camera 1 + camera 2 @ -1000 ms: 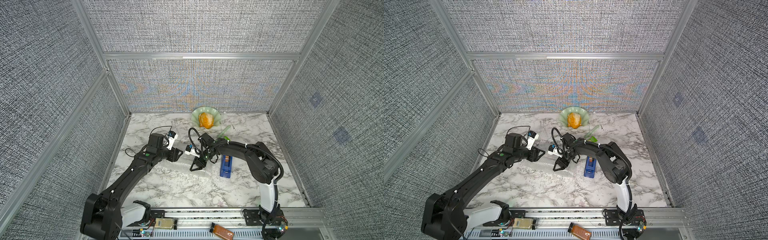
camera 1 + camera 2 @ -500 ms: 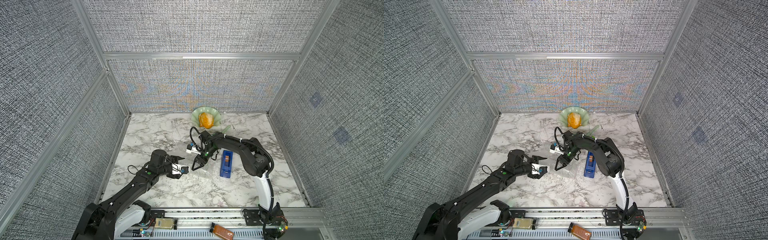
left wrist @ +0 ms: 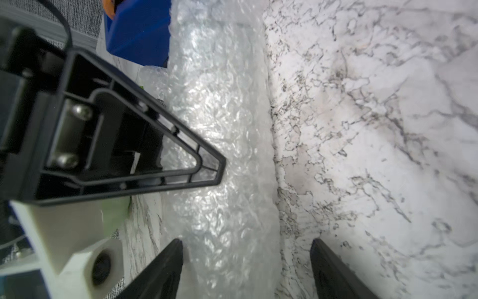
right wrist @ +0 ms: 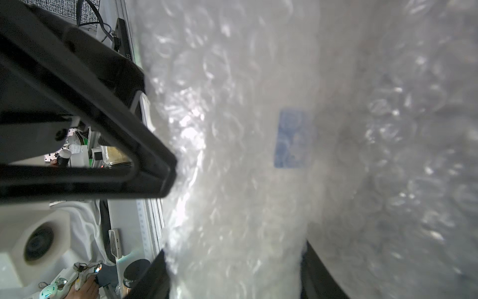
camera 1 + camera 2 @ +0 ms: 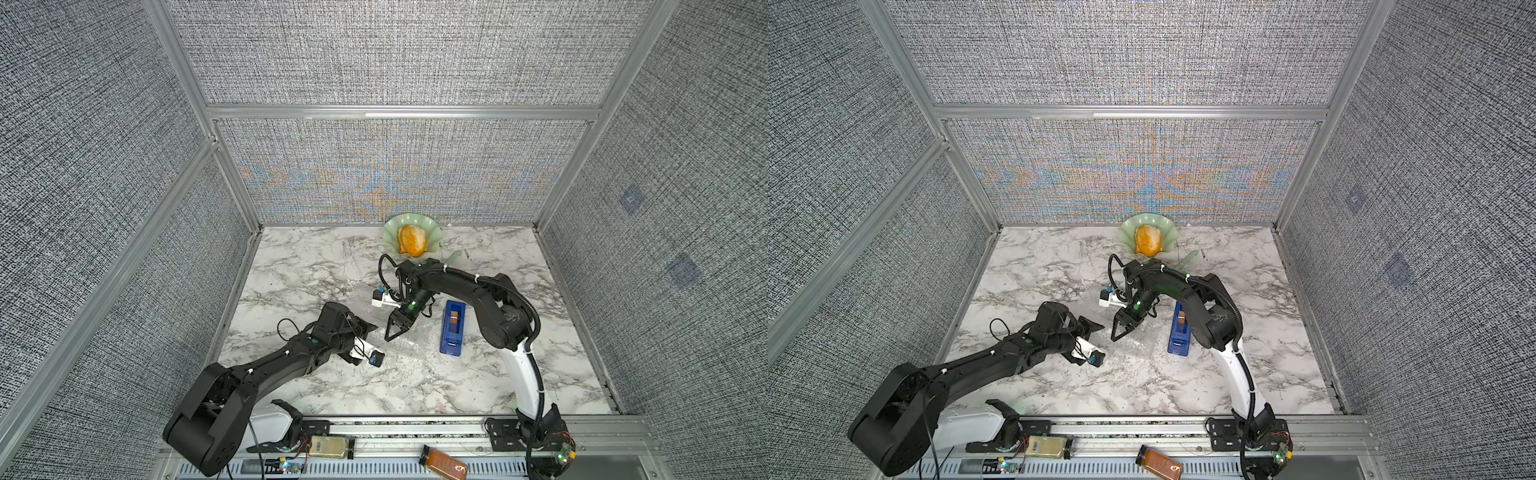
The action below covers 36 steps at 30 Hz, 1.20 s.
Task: Wrap wine bottles in bubble wrap
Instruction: Wrap the wine bottle in bubble wrap.
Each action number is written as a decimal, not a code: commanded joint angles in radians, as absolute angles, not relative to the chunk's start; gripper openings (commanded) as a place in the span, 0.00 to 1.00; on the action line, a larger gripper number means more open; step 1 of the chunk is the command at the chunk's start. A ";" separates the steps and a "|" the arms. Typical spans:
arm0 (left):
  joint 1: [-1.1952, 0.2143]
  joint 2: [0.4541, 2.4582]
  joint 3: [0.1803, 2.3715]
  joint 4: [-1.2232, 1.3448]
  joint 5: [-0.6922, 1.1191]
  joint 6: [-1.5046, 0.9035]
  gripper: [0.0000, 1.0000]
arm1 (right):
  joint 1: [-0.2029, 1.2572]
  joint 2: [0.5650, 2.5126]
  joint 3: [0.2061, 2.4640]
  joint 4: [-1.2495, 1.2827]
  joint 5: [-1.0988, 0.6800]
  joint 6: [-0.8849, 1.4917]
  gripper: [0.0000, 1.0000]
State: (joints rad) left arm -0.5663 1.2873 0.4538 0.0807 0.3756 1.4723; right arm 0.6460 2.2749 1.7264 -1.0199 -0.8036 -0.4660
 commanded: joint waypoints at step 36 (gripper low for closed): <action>-0.644 1.344 0.631 -0.212 0.360 1.025 0.36 | 0.506 1.638 1.349 -0.540 -0.484 -0.209 0.82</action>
